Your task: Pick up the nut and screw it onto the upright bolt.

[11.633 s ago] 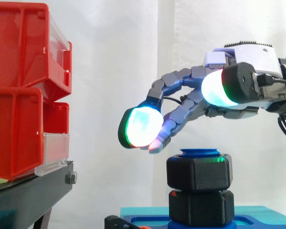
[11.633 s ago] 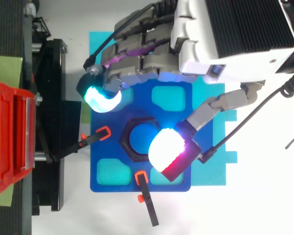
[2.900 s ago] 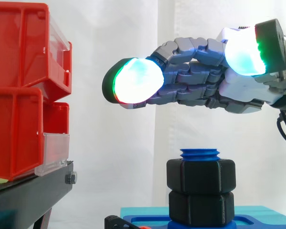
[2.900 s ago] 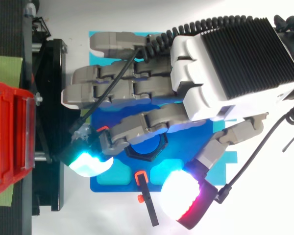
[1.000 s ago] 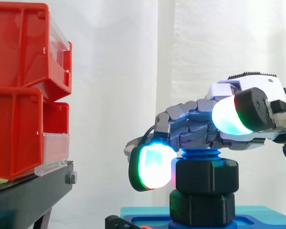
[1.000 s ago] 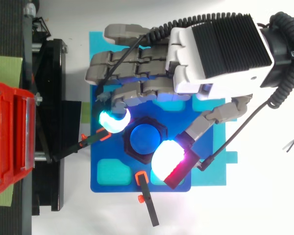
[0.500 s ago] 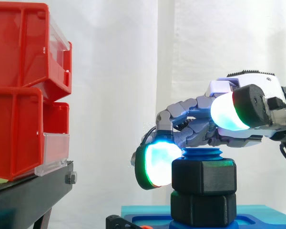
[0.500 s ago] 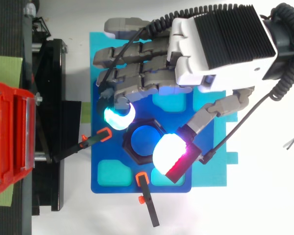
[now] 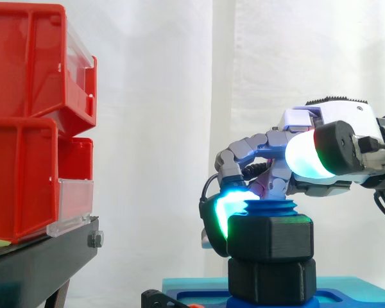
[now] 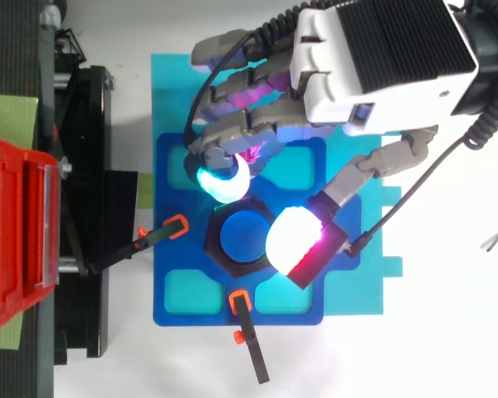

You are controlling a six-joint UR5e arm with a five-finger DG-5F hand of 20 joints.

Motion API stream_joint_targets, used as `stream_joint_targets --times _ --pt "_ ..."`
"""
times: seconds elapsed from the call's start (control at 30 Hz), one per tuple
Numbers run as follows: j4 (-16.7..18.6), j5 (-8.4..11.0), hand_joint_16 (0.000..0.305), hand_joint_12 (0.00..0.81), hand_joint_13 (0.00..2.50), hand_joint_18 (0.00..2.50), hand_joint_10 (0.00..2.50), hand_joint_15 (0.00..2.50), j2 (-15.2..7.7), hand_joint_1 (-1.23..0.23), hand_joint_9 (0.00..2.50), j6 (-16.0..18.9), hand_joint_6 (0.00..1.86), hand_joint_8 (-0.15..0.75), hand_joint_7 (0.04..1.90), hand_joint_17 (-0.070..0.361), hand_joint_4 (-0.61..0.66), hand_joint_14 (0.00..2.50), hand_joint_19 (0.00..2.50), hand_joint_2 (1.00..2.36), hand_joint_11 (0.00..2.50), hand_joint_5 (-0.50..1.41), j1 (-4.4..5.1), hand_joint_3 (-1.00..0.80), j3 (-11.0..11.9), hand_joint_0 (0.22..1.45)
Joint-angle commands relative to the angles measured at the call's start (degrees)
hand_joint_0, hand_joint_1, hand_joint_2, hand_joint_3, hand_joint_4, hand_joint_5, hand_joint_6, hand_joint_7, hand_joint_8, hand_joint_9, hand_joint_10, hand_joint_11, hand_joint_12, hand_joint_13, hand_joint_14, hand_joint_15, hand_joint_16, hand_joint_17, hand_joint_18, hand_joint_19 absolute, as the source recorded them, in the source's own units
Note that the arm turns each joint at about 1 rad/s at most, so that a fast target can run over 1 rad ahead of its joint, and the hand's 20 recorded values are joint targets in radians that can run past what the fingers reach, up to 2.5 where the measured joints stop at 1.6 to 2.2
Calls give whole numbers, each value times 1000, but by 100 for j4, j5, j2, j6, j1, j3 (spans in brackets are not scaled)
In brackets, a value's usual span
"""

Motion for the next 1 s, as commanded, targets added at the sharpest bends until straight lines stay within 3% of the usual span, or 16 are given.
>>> stream_joint_targets --times 0.0,0.3,0.47,0.53,0.6,0.67,0.7,0.73,0.83,0.97 --pt "0 -71 25 231 763 480 0 0 0 -356 1369 0 505 97 1276 55 79 0 26 1000 0 104 -42 -500 0 485" --pt "-35 -202 21 186 1058 857 0 0 9 -356 1683 0 503 109 1360 48 104 0 224 1000 0 117 -130 -500 9 487" --pt "-35 -273 25 219 1071 826 0 11 26 -340 1682 0 504 141 1334 56 96 0 238 1000 30 95 -174 -500 35 480" --pt "-53 -299 27 237 1065 795 1 42 18 -322 1628 0 503 167 1315 61 119 1 243 1000 68 73 -192 -500 149 476" --pt "-123 -352 37 288 971 725 4 92 26 -279 1408 0 505 219 1250 84 160 3 280 1000 119 -2 -200 -500 246 464" --pt "-343 -413 44 319 917 699 5 116 18 -265 1296 0 504 266 1154 98 173 4 301 1000 147 -54 -236 -500 457 451" --pt "-343 -413 46 328 874 665 5 118 18 -266 1250 0 504 265 1066 104 190 5 307 1000 145 -86 -236 -500 457 449" --pt "-589 -440 47 335 850 651 5 114 18 -265 1204 0 504 268 1032 105 189 5 309 1000 138 -98 -262 -500 650 448" --pt "-826 -440 50 353 661 497 0 83 18 -270 951 0 503 250 823 112 138 2 306 1000 60 -162 -280 -500 914 439" --pt "-835 -413 52 367 479 301 0 33 9 -306 688 -9 502 236 717 116 103 1 244 1000 0 -202 -218 -500 905 432"
